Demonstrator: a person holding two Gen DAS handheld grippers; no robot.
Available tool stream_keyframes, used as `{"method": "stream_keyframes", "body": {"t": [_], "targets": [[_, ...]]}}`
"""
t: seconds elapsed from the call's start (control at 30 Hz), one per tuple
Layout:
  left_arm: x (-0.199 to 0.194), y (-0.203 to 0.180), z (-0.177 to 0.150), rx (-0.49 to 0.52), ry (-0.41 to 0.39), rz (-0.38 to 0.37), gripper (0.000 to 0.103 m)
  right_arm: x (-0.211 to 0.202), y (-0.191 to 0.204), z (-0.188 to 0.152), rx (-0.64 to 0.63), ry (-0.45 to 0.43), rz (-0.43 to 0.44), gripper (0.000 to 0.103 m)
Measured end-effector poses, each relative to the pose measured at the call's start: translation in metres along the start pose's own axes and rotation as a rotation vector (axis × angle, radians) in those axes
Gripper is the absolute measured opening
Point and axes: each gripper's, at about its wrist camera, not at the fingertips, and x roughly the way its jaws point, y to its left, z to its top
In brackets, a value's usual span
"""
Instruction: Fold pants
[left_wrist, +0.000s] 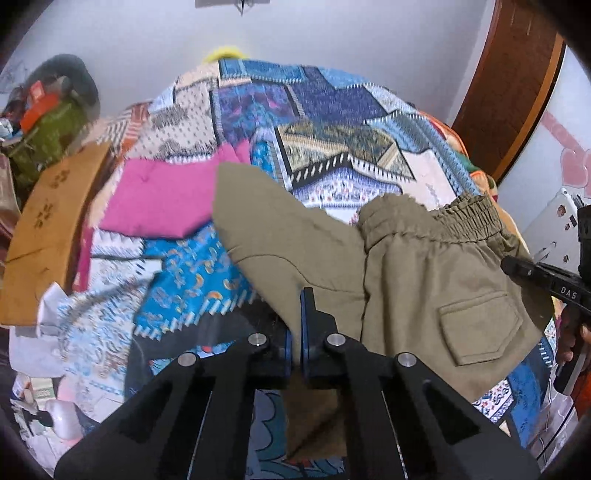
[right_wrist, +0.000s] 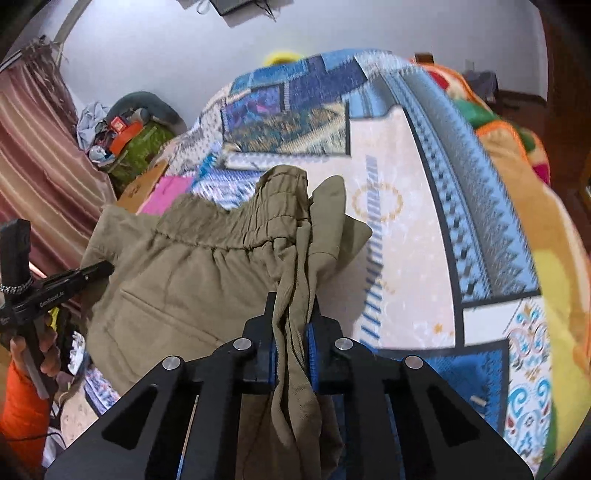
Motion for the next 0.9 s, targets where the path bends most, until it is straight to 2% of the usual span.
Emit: {"method": "stream_keyframes", "body": {"t": [0.27,0.53,0.7,0.9], "targets": [[-0.035,0.011,0.032,0.03,-0.105,0.074,0.003,-0.02,0.049,0.038,-0.125,-0.098,-0.004,0.01],[-0.064,0.069,0.079,-0.025,-0.214,0.153,0.003,-0.01,0.104,0.093,-0.21,-0.189,0.021,0.01],[-0.055,0.117,0.105,-0.087,-0.227,0.179,0.003,0.018,0.136,0.127,-0.251,-0.221,0.038,0.01],[-0.02,0.162,0.13,-0.093,-0.21,0.252,0.003,0.068,0.168,0.155,-0.287,-0.211,0.044,0.01]]}}
